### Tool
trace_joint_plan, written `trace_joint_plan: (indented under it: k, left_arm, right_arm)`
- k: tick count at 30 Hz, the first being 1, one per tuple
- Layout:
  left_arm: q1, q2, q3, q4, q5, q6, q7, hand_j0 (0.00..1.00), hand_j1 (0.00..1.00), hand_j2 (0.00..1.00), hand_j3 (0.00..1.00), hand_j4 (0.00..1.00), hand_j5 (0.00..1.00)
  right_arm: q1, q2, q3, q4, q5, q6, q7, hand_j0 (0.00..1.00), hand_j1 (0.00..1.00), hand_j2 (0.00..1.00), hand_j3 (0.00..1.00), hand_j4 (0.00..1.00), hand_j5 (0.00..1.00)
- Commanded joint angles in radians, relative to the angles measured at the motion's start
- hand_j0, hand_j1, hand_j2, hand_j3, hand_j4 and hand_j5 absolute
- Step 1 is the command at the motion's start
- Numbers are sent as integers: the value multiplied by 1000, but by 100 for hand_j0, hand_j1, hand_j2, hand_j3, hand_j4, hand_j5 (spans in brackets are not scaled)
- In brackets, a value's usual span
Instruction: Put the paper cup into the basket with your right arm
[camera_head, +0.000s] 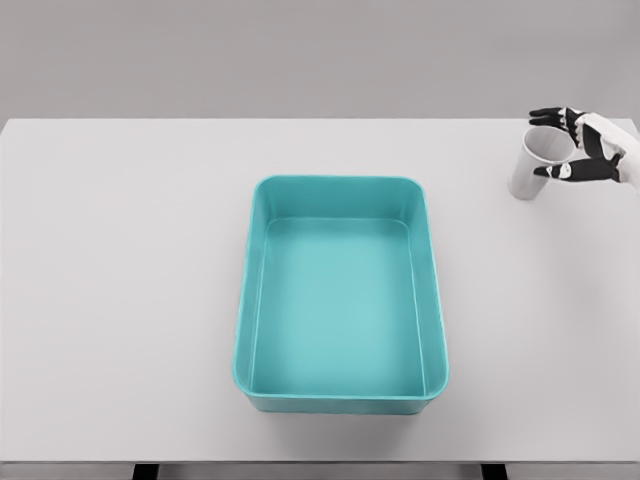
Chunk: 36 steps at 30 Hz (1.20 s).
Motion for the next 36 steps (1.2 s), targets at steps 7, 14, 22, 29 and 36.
trace_joint_plan:
  k: [7, 14, 22, 29, 36]
  left_arm:
    - [0, 0, 0, 0, 0, 0, -1, 100, 100, 100, 100, 100, 100]
    - [0, 0, 0, 0, 0, 0, -1, 100, 100, 100, 100, 100, 100]
    - [0, 0, 0, 0, 0, 1, -1, 100, 100, 100, 100, 100, 100]
    - [0, 0, 0, 0, 0, 0, -1, 100, 100, 100, 100, 100, 100]
    - [0, 0, 0, 0, 0, 0, -1, 100, 100, 100, 100, 100, 100]
  right_arm:
    - [-2, -2, 3, -26, 11, -2, 2, 79, 79, 79, 79, 79, 79]
    - [-2, -2, 2, -41, 36, 0, 2, 75, 75, 75, 75, 75, 75]
    - [-3, -11, -4, -92, 45, 0, 2, 75, 75, 75, 75, 75, 75]
    - [-5, -16, -9, -164, 52, -2, 2, 75, 75, 75, 75, 75, 75]
    - [-5, -22, -9, -239, 51, -2, 2, 75, 75, 75, 75, 75, 75]
